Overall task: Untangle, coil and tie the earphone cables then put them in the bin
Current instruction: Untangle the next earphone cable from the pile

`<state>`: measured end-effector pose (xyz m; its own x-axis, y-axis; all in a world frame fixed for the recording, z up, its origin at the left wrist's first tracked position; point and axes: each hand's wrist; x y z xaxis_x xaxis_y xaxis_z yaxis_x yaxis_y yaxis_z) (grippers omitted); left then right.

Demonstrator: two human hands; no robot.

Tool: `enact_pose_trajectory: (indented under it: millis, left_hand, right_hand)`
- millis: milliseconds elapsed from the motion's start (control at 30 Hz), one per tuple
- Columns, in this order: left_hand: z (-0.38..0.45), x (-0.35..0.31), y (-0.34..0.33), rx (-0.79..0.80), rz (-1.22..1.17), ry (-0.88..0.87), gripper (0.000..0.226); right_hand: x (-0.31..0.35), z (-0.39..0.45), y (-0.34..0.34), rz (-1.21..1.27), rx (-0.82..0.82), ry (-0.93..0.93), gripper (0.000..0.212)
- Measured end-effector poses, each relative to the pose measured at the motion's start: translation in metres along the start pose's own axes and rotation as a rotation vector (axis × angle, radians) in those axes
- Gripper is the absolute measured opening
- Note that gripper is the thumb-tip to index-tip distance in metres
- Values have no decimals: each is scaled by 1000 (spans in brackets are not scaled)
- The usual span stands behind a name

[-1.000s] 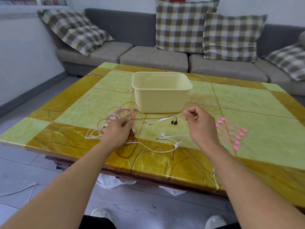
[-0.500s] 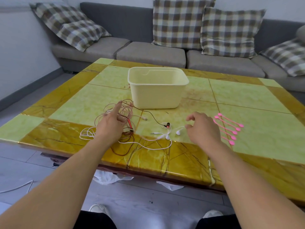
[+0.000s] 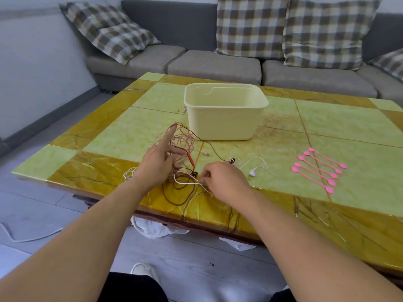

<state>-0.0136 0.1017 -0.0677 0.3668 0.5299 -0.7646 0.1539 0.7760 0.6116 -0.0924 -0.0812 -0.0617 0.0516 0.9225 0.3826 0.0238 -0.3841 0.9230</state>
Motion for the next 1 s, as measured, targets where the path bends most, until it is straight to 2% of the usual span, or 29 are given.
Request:
enact_pose_trajectory:
  millis: [133,167,233,267,300,333,400,467,600,700,767,867,1000]
  left_hand:
    - [-2,-1,-1,-25,-74,42,84]
    - [-2,-4,-1,-39,-126,69,84]
    - [-3,-12,-1,-70,-225,103,84]
    - [-3,-16,-1,-81,-254,111,84]
    - [-4,-18,-2,-89,-262,116,84]
    - [-6,-20,-1,-93,-244,111,84]
    - [-8,-19,0,-89,-153,83,85]
    - [-9,-16,0,-69,-101,86,85]
    - [-7,-10,-1,-42,-29,119,85]
    - [-5,-4,-1,-46,22,141,84]
    - [-4,-4,-2,-35,45,157,81]
    - [-2,-3,-3,-38,124,183,70]
    - [-1,3,-3,30,265,213,61]
  right_hand:
    - [-8,0,9,122,17,-13,6]
    - [-8,-1,10,130,42,-11,8]
    - [-8,-5,8,73,108,-22,27]
    - [-8,-7,6,21,117,-27,25]
    - [-7,-8,4,-19,114,-28,14]
    - [-8,-10,3,-42,109,-31,4]
    - [-11,-11,8,-19,83,-58,15]
    - [-17,-10,18,26,86,-82,15]
    - [-27,-13,35,25,178,-76,29]
    - [-34,-16,47,96,58,-83,21]
    - [-35,-18,58,282,-123,-50,19]
    - [-36,-20,71,700,-409,13,18]
    - [-34,-22,80,1324,-445,22,26]
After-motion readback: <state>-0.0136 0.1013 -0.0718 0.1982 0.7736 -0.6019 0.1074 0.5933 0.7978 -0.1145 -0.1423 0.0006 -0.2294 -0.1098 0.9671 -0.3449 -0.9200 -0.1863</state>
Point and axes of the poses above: each hand's wrist, its own z-axis towards the middle knuckle, its own y-axis out of the back of the hand, x = y × z
